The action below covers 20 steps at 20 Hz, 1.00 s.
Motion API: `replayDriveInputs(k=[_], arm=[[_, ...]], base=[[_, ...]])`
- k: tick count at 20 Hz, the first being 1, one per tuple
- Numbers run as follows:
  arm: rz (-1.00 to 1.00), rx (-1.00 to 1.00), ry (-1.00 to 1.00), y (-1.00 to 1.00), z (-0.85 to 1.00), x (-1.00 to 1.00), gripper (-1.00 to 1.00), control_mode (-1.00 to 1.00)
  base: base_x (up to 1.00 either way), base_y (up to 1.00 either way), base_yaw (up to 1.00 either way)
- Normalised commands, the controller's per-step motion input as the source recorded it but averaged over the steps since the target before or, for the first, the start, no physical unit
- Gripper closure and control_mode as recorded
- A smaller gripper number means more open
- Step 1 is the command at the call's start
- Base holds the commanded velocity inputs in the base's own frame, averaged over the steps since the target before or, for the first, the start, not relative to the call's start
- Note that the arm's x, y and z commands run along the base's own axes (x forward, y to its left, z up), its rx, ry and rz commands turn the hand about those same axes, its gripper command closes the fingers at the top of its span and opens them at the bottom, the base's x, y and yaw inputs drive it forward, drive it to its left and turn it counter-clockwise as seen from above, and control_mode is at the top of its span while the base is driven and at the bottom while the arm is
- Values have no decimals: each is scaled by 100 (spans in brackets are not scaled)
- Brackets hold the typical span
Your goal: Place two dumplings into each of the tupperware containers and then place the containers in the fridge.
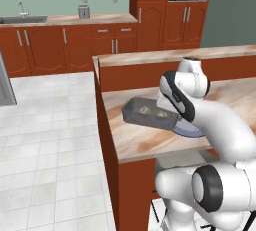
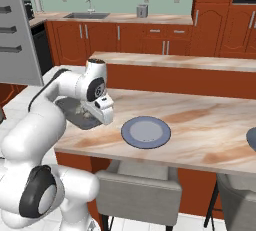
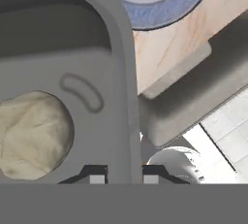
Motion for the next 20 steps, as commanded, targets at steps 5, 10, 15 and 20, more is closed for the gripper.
replayDriveInputs(k=[5,10,15,20], arm=[[-73,0,6,2,19,-84,100,-100],[-65,-8,-3,23,0,-46,100,-100],[-35,-5,-4,31,-17,-20,100,-100],[-27,-7,-9,37,13,7,100,-100]], base=[[0,0,0],[0,0,0],[0,0,0],[0,0,0]])
